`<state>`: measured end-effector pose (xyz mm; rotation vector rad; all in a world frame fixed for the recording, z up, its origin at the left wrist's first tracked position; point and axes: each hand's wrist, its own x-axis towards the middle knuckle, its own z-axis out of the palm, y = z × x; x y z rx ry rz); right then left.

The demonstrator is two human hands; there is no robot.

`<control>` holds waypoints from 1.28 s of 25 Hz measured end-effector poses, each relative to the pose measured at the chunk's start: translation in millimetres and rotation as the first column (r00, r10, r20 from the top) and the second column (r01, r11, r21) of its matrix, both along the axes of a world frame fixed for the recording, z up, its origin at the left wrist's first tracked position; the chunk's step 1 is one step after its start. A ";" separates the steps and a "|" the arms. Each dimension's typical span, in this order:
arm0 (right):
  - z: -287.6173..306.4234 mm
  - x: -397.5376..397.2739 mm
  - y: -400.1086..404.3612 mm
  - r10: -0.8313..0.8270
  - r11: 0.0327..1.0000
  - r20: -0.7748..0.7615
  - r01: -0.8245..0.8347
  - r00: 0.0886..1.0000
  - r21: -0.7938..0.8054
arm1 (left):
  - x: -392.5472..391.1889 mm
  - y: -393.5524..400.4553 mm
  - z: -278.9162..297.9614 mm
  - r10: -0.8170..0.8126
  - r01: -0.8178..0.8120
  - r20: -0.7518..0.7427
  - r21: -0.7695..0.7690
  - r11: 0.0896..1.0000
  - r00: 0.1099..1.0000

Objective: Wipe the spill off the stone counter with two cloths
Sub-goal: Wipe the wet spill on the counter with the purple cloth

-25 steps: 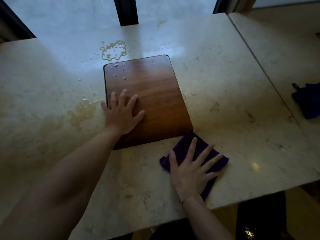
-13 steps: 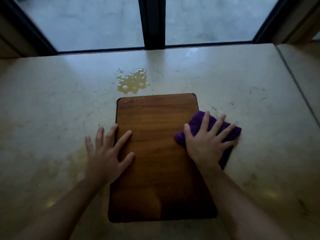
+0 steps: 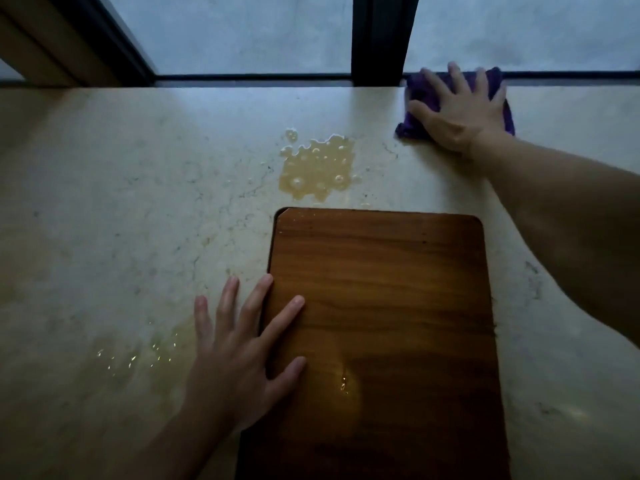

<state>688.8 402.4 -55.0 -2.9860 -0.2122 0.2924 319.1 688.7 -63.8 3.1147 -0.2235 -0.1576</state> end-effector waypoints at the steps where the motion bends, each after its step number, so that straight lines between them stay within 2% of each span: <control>1: 1.7 -5.7 -1.7 0.073 0.997 0.002 -0.073 0.997 0.001 | -0.1 -0.3 -0.3 0.003 -0.003 -0.005 0.004 1.000 1.000; 4: 2.8 -45.5 -5.5 0.194 0.981 -0.002 -0.194 0.981 -0.010 | -1.5 -0.6 0.0 0.002 -0.002 -0.020 -0.001 1.000 1.000; 8: 3.0 -139.4 -2.5 0.247 0.969 0.006 -0.247 0.969 -0.016 | -2.3 -1.5 0.5 0.023 -0.023 -0.019 0.012 1.000 1.000; 12: 2.1 -281.7 -5.9 0.272 0.962 0.001 -0.272 0.962 -0.022 | -3.8 -1.4 0.7 0.039 -0.039 -0.003 0.011 0.999 0.999; 16: 3.4 -428.8 -4.1 0.213 0.977 0.038 -0.212 0.976 -0.038 | -11.2 -5.6 0.9 0.057 -0.058 0.021 0.024 0.998 0.998; 20: 8.5 -574.6 -8.5 0.042 0.999 -0.055 -0.043 0.998 -0.016 | -57.1 -0.4 13.8 0.088 -0.087 -0.006 0.049 0.995 0.996; 24: 6.4 -680.1 14.0 -0.272 0.961 -0.086 0.266 0.958 -0.077 | -94.3 33.9 22.4 0.125 -0.122 -0.090 0.032 0.992 0.988; 26: 5.9 -699.6 41.1 -0.472 0.881 -0.087 0.466 0.877 -0.085 | -94.4 52.3 25.9 0.159 -0.164 -0.142 -0.025 0.986 0.977; 28: 4.3 -702.0 80.3 -0.634 0.773 -0.108 0.627 0.766 -0.099 | -85.4 72.2 25.5 0.169 -0.177 -0.126 -0.057 0.983 0.978; 32: 4.5 -689.1 146.2 -0.691 0.719 -0.201 0.690 0.695 -0.087 | -58.2 105.0 18.3 0.235 -0.244 -0.086 -0.111 0.963 0.968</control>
